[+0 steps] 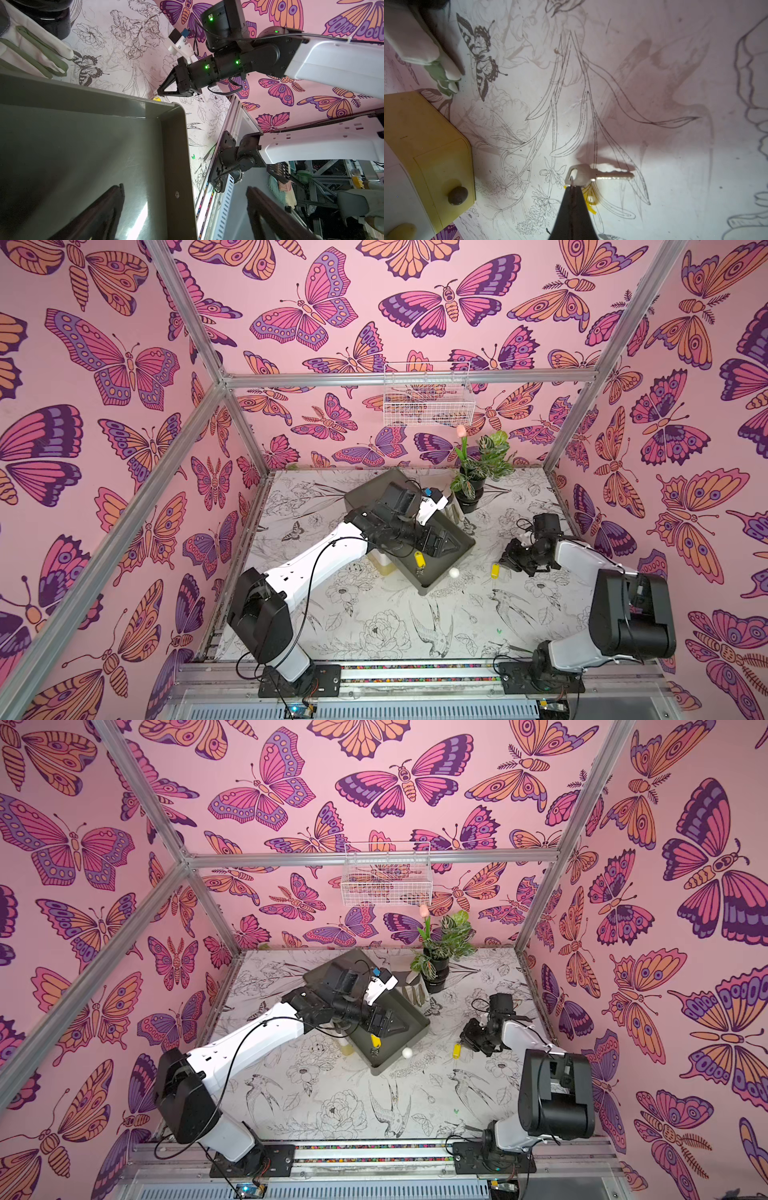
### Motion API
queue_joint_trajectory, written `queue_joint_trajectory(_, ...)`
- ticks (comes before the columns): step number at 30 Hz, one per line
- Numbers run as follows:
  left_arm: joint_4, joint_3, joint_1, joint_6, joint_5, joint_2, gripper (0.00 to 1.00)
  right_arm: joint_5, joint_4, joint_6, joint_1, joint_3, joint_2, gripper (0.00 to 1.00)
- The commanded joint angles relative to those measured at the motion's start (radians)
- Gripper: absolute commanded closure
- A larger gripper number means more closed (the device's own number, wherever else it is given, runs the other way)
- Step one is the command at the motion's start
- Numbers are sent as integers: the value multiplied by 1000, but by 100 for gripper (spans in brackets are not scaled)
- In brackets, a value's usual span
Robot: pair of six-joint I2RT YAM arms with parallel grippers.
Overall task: Take the keys out of the drawer
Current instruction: Place the key at the center of the board.
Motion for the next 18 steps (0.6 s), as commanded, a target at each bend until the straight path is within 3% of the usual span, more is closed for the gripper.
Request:
queue_joint_trajectory(1, -16, 6, -6, 25, -9, -10, 3, -21, 18, -14, -10, 12, 31, 100)
queue_joint_trajectory(18, -39, 18, -6, 48, -14, -5, 2, -56, 61, 24, -11, 110, 167, 100)
